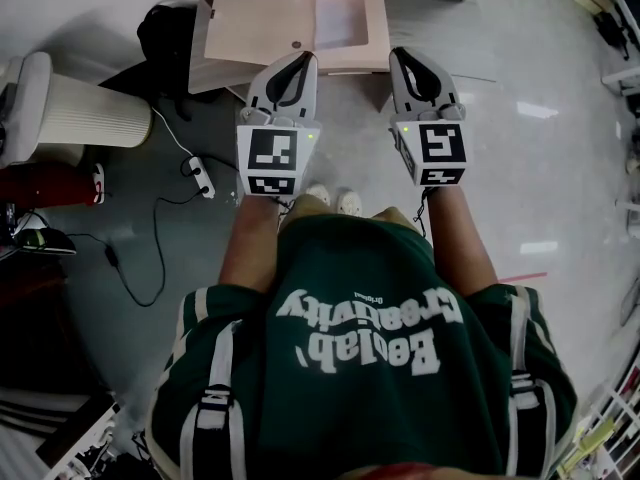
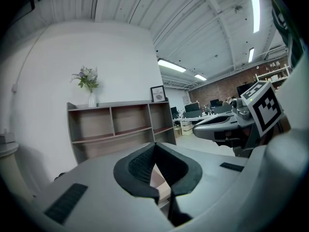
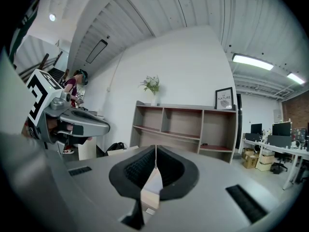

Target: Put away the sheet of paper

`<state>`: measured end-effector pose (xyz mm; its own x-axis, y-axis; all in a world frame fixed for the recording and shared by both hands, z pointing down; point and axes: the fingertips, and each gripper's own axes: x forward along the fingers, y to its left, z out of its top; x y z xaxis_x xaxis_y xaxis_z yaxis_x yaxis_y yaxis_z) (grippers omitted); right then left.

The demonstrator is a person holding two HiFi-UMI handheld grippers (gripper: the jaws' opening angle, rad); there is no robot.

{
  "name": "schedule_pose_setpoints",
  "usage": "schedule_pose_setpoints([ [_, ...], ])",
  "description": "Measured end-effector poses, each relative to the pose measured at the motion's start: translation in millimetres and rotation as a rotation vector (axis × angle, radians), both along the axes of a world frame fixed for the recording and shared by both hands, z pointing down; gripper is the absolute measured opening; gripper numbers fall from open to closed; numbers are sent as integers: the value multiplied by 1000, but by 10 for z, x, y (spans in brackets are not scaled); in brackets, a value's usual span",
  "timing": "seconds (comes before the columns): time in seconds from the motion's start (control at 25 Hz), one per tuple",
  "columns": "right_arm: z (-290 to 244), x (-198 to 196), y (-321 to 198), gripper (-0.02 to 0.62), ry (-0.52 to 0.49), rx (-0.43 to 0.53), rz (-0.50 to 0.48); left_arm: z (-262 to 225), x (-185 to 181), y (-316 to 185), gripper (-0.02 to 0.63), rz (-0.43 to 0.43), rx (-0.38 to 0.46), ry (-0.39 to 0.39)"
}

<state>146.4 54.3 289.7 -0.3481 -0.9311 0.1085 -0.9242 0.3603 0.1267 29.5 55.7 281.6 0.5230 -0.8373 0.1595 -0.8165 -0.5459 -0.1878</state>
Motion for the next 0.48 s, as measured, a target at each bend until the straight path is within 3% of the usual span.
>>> schedule_pose_setpoints([
  [0.48,-46,-31,30,38,11,8,-7,-37,3,14,18,3,8,3],
])
